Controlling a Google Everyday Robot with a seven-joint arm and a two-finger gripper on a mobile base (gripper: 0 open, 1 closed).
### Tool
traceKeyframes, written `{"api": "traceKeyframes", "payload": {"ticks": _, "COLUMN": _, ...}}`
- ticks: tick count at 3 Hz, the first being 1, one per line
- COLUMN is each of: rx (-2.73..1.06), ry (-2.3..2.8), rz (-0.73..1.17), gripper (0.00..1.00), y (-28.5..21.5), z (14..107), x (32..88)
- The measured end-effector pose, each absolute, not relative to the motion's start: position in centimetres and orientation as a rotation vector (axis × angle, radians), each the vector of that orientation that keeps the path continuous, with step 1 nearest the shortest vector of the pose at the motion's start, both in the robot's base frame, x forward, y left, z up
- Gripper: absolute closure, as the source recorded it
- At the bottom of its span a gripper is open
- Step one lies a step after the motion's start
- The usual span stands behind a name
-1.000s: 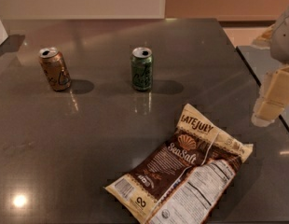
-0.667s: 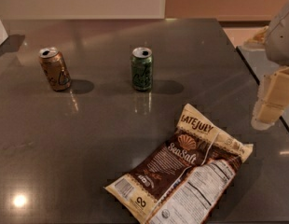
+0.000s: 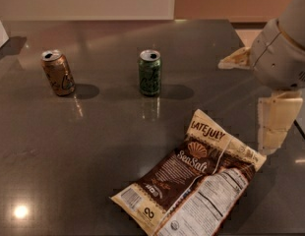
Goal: Pick brown chip bag
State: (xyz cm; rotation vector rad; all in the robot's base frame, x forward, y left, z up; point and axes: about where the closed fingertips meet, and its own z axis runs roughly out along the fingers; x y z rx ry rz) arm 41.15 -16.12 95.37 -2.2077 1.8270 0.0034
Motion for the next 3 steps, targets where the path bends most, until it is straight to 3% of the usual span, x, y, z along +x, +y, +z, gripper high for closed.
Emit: {"api": "traceKeyframes", "payload": {"ticks": 3, "rx": -2.579, "ry": 1.522, "rz": 0.031, "gripper": 0.00, "y": -15.7, "z": 88.6, "x": 39.0}}
